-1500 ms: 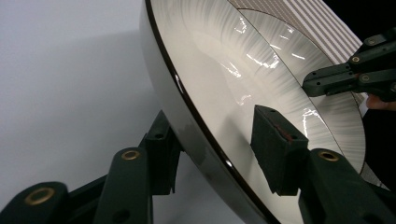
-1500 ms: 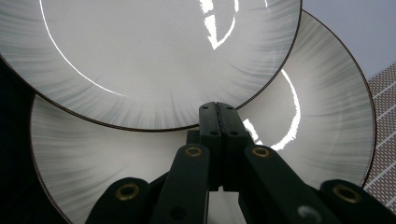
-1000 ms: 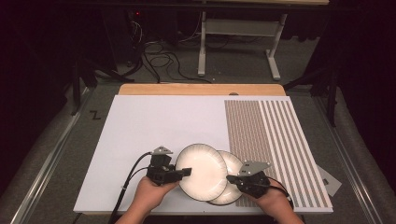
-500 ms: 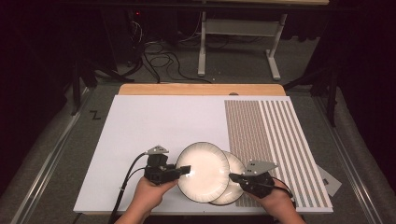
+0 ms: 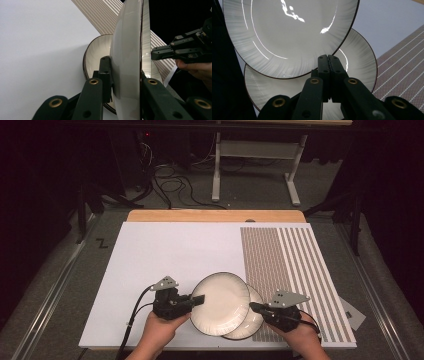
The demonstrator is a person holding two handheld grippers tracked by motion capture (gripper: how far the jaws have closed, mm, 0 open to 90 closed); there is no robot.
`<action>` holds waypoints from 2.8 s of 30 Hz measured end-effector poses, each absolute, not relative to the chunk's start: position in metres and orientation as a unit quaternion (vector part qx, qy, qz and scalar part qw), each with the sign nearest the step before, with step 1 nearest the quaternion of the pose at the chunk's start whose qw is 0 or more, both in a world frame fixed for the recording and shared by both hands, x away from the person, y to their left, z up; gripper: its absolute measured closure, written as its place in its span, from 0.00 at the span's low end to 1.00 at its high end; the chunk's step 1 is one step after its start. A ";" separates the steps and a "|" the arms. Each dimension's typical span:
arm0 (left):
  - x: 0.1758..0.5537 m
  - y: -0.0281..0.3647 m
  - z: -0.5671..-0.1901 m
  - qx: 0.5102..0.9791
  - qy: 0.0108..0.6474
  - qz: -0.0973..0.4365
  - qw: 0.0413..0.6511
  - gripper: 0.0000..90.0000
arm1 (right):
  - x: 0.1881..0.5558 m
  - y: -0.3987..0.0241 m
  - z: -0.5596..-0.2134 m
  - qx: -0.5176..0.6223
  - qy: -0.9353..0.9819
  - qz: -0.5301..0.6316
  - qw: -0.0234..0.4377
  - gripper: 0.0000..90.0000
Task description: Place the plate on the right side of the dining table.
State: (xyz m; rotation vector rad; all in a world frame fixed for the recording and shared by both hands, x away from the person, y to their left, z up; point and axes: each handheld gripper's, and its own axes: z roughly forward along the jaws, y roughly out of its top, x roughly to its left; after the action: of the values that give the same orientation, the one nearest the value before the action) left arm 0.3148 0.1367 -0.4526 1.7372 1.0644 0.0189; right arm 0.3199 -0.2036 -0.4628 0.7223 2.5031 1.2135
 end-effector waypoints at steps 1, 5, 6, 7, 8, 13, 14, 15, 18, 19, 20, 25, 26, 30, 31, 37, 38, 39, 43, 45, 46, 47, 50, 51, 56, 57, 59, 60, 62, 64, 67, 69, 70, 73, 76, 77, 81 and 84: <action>0.314 0.136 -0.452 0.725 0.444 0.010 0.526 0.87 | 0.320 -0.204 -0.462 0.248 0.862 0.422 0.134 1.00; 0.312 0.134 -0.451 0.723 0.440 0.019 0.533 0.87 | 0.320 -0.206 -0.461 0.247 0.859 0.427 0.135 0.99; 0.311 0.134 -0.451 0.722 0.438 0.025 0.536 0.87 | 0.320 -0.206 -0.460 0.248 0.858 0.429 0.135 0.98; 0.311 0.133 -0.450 0.722 0.438 0.032 0.535 0.88 | 0.320 -0.208 -0.459 0.251 0.856 0.431 0.136 0.98; 0.310 0.133 -0.449 0.721 0.439 0.037 0.535 0.88 | 0.320 -0.208 -0.459 0.251 0.856 0.431 0.136 0.98; 0.309 0.138 -0.447 0.716 0.436 0.076 0.539 0.88 | 0.321 -0.214 -0.454 0.262 0.845 0.442 0.145 0.93; 0.309 0.138 -0.447 0.716 0.436 0.076 0.539 0.88 | 0.321 -0.214 -0.454 0.262 0.845 0.442 0.145 0.93; 0.309 0.139 -0.446 0.714 0.432 0.088 0.544 0.88 | 0.321 -0.218 -0.452 0.272 0.839 0.447 0.149 0.88; 0.307 0.139 -0.445 0.715 0.423 0.111 0.545 0.88 | 0.323 -0.225 -0.448 0.287 0.825 0.459 0.160 0.78; 0.306 0.139 -0.444 0.717 0.415 0.119 0.547 0.88 | 0.323 -0.228 -0.446 0.293 0.821 0.462 0.165 0.74; 0.305 0.139 -0.444 0.718 0.412 0.123 0.547 0.88 | 0.323 -0.231 -0.445 0.297 0.815 0.466 0.171 0.69; 0.302 0.138 -0.443 0.722 0.396 0.137 0.550 0.88 | 0.324 -0.250 -0.437 0.322 0.787 0.488 0.194 0.49; 0.302 0.138 -0.443 0.722 0.396 0.137 0.550 0.88 | 0.324 -0.250 -0.437 0.322 0.787 0.488 0.194 0.49; 0.301 0.139 -0.444 0.723 0.386 0.144 0.555 0.88 | 0.324 -0.270 -0.431 0.341 0.758 0.512 0.216 0.34; 0.300 0.139 -0.444 0.724 0.384 0.145 0.554 0.88 | 0.324 -0.270 -0.431 0.341 0.758 0.512 0.216 0.34; 0.298 0.138 -0.443 0.726 0.375 0.157 0.555 0.87 | 0.322 -0.280 -0.425 0.343 0.741 0.526 0.238 0.12; 0.298 0.138 -0.443 0.726 0.375 0.157 0.555 0.87 | 0.322 -0.280 -0.425 0.343 0.741 0.526 0.238 0.12; 0.297 0.138 -0.443 0.727 0.370 0.161 0.555 0.87 | 0.321 -0.280 -0.423 0.344 0.736 0.531 0.241 0.03; 0.296 0.137 -0.442 0.731 0.363 0.167 0.554 0.87 | 0.319 -0.283 -0.422 0.347 0.729 0.536 0.246 0.00; 0.296 0.137 -0.442 0.731 0.361 0.167 0.555 0.87 | 0.319 -0.284 -0.423 0.348 0.729 0.534 0.251 0.00; 0.296 0.137 -0.442 0.731 0.361 0.167 0.555 0.87 | 0.319 -0.284 -0.423 0.348 0.729 0.534 0.251 0.00; 0.296 0.138 -0.442 0.731 0.360 0.168 0.555 0.87 | 0.319 -0.283 -0.423 0.348 0.730 0.531 0.253 0.00; 0.296 0.139 -0.443 0.733 0.356 0.172 0.553 0.87 | 0.319 -0.281 -0.423 0.345 0.732 0.529 0.255 0.00; 0.296 0.139 -0.443 0.734 0.356 0.172 0.553 0.87 | 0.319 -0.280 -0.423 0.345 0.734 0.527 0.254 0.00; 0.296 0.139 -0.443 0.734 0.356 0.174 0.552 0.87 | 0.320 -0.276 -0.425 0.326 0.743 0.528 0.253 0.00; 0.296 0.140 -0.443 0.735 0.354 0.174 0.552 0.87 | 0.320 -0.274 -0.425 0.329 0.742 0.531 0.244 0.00; 0.296 0.139 -0.443 0.735 0.353 0.175 0.551 0.87 | 0.320 -0.270 -0.427 0.326 0.744 0.532 0.240 0.00; 0.296 0.139 -0.443 0.735 0.353 0.175 0.551 0.87 | 0.320 -0.268 -0.427 0.322 0.747 0.531 0.239 0.00; 0.296 0.140 -0.443 0.736 0.352 0.174 0.551 0.87 | 0.320 -0.262 -0.428 0.319 0.751 0.529 0.232 0.01; 0.296 0.140 -0.443 0.737 0.352 0.174 0.551 0.87 | 0.320 -0.256 -0.428 0.316 0.756 0.527 0.225 0.02; 0.296 0.141 -0.443 0.738 0.350 0.174 0.550 0.87 | 0.321 -0.245 -0.431 0.310 0.762 0.526 0.214 0.04; 0.296 0.142 -0.442 0.740 0.348 0.174 0.549 0.87 | 0.321 -0.238 -0.433 0.306 0.765 0.526 0.209 0.05; 0.296 0.142 -0.442 0.740 0.347 0.175 0.549 0.87 | 0.321 -0.234 -0.434 0.302 0.768 0.525 0.208 0.06; 0.296 0.142 -0.442 0.741 0.346 0.175 0.549 0.87 | 0.323 -0.223 -0.438 0.297 0.776 0.521 0.197 0.08; 0.296 0.143 -0.442 0.742 0.345 0.176 0.548 0.87 | 0.324 -0.212 -0.441 0.292 0.783 0.516 0.186 0.11; 0.296 0.143 -0.442 0.742 0.344 0.177 0.547 0.87 | 0.325 -0.209 -0.443 0.288 0.785 0.516 0.184 0.12; 0.295 0.145 -0.442 0.744 0.343 0.180 0.545 0.87 | 0.328 -0.194 -0.447 0.285 0.792 0.515 0.160 0.18; 0.294 0.145 -0.442 0.744 0.342 0.180 0.545 0.88 | 0.329 -0.185 -0.450 0.282 0.799 0.508 0.152 0.21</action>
State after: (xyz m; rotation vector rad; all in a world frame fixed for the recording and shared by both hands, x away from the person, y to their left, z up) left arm 0.2943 0.1449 -0.4417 1.7658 0.8110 0.4277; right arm 0.3295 -0.1850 -0.4502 0.8108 2.2945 1.4582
